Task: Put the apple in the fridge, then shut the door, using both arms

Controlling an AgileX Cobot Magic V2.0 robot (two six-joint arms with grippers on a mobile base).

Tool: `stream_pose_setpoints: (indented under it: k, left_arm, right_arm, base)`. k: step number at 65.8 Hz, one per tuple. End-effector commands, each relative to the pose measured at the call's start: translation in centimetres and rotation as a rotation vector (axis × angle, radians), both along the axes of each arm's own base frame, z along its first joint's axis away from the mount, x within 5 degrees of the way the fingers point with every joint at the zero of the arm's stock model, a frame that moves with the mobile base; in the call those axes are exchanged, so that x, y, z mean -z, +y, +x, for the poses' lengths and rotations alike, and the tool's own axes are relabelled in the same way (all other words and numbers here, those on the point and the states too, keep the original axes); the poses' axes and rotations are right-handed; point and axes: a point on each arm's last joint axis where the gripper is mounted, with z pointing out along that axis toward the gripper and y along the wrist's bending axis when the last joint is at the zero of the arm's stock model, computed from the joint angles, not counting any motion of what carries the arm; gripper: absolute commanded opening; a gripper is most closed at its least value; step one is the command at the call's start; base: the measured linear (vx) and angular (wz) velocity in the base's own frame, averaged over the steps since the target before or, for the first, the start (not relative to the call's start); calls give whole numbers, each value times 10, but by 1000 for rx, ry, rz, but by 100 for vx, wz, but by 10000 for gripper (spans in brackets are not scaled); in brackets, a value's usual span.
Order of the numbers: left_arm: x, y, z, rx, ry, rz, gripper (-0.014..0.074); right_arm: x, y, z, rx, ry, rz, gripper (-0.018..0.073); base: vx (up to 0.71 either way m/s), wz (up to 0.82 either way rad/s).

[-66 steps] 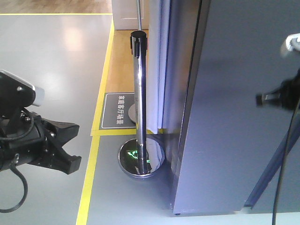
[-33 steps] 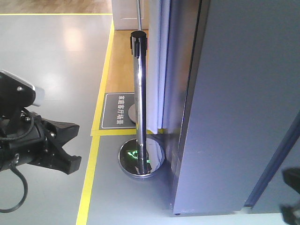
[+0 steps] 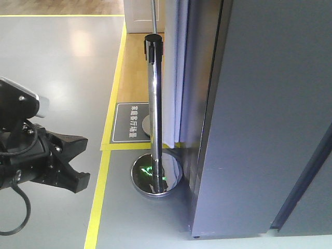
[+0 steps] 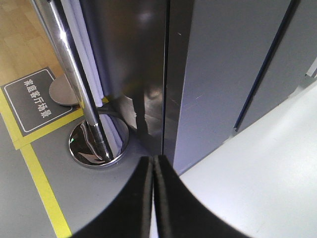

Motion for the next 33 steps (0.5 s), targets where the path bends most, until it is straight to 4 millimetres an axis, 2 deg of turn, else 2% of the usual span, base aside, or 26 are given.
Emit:
stream_pose_setpoints:
  k: [1, 27, 33]
  left_arm:
    - [-16, 0, 1, -10, -77, -59, -6]
    - [-14, -1, 3, -10, -70, -55, -6]
    - [-13, 3, -5, -10, -79, -60, -6]
  right_arm:
    - [-12, 1, 3, -7, -74, 16, -2]
    - [-11, 1, 3, -7, -73, 15, -2]
    - [-11, 1, 3, -7, -73, 15, -2]
  base:
    - [0, 0]
    - [0, 0]
    - [0, 0]
